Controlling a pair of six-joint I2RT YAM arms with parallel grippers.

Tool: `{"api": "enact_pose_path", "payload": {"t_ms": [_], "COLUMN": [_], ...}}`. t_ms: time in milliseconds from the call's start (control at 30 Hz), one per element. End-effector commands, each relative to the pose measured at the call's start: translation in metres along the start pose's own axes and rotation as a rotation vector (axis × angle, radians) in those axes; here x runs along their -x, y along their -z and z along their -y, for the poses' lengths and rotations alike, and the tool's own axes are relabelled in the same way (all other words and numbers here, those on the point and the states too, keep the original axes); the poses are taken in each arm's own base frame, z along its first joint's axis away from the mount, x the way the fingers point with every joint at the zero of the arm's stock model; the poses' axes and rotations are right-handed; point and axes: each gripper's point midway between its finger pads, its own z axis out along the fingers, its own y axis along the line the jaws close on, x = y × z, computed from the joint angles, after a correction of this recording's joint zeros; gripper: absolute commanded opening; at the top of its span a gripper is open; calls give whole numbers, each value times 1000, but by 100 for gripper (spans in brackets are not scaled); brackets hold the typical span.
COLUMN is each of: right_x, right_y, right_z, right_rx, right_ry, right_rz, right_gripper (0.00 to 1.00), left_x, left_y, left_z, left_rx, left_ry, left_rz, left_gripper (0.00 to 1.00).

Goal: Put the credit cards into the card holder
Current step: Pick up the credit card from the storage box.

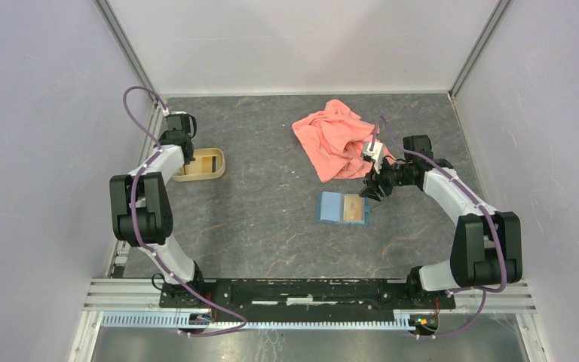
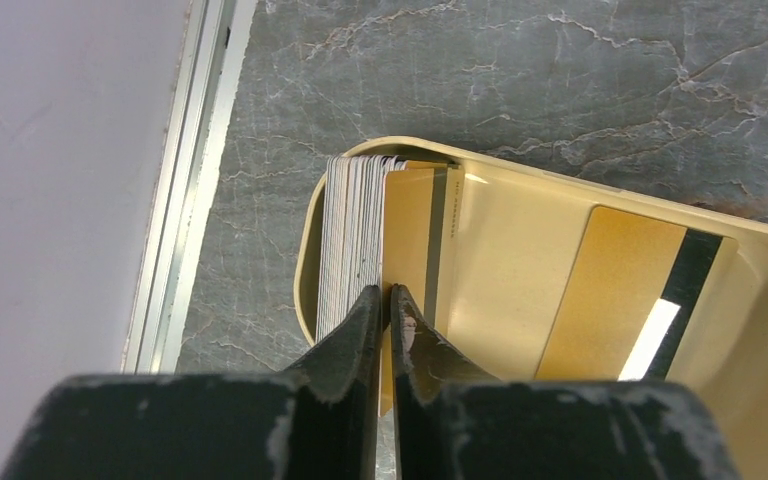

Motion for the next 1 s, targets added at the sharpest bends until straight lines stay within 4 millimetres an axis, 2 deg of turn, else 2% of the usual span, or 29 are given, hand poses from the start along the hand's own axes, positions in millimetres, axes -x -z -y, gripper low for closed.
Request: {"api": "enact_pose_path", "payload": {"t_ms": [0,133,433,700,867,967], "right_x": [5,5,4,4,5,6], "right_y": [1,1,2,2,3,4], "right_z": [2,3,3,4,4,4], "right_rx": [-1,-3,-6,-9,-15,-18], "right_ry": [22,22,23,25,30,33], "right_rz": [6,4,2,0,0,0], "right_gripper": [56,56,56,56,56,56], "left_x": [24,27,34,43,49,61], "left_y": [13,16,25,38,54,73], "left_z": [-6,-4,3,21,27,31], "left_rx": [-7,-22,-81,-211,-279,-344], "left_ry": [66,72,89,96,103,127], "left_rz": [66,71,95,132,167,211], "left_gripper": [10,5,2,2,2,2]}}
